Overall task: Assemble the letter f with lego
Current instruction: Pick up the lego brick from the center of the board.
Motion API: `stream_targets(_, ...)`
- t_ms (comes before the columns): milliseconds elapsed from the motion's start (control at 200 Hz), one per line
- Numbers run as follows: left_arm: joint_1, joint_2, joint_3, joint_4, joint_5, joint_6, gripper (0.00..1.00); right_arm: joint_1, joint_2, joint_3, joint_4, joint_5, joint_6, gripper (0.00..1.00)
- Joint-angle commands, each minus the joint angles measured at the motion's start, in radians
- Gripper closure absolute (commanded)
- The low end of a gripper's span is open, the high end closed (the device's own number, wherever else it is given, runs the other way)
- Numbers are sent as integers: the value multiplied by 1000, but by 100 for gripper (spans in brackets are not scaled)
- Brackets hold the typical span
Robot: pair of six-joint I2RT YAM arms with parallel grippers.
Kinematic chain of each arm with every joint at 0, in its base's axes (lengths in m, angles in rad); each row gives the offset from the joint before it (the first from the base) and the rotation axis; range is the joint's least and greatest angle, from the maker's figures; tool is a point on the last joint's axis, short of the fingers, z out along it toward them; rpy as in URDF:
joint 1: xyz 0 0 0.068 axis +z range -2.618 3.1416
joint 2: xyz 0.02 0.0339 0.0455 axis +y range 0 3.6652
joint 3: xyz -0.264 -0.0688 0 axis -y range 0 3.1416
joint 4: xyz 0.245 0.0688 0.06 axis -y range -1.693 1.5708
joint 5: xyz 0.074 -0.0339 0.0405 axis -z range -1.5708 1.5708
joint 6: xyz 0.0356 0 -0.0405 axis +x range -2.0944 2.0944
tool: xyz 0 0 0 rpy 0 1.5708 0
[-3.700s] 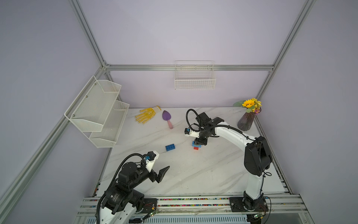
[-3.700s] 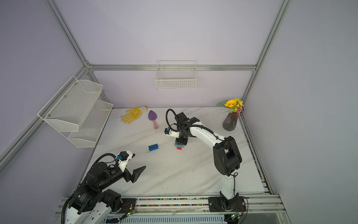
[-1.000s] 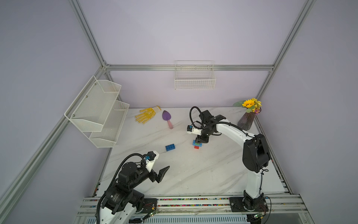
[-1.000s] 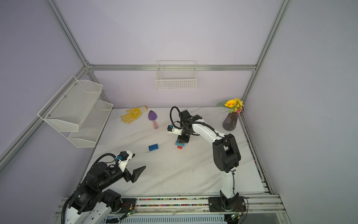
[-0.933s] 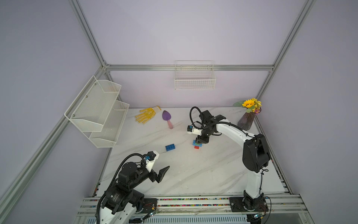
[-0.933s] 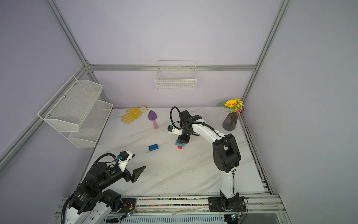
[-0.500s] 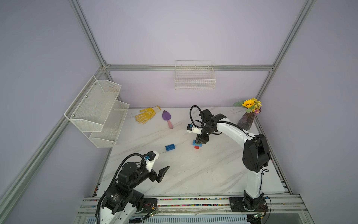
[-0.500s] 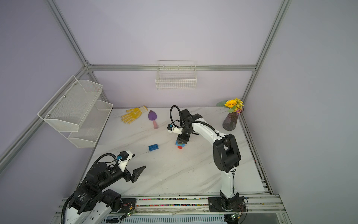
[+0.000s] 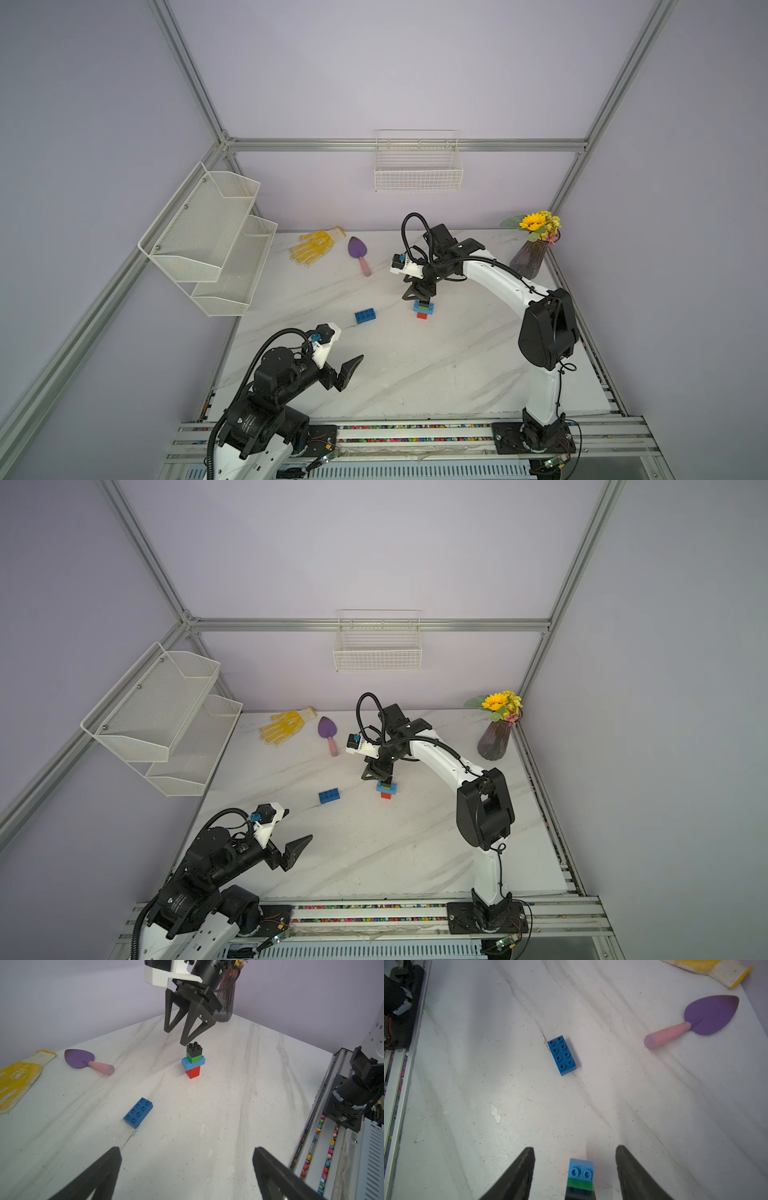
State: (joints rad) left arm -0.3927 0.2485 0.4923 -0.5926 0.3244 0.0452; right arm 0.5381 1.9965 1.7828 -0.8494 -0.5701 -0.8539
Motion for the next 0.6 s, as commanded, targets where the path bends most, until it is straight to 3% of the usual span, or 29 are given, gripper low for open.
stream_targets(0,6,4,6,34,-5,5,0,42,82,60,44,-72,-43,34)
stream_targets(370,6,5,7,34,-12,2,0,125,305,264,18,-89,-108,30)
stream_targets(595,6,6,8,34,-12,2,0,171,391,309,37,-75,-103,29)
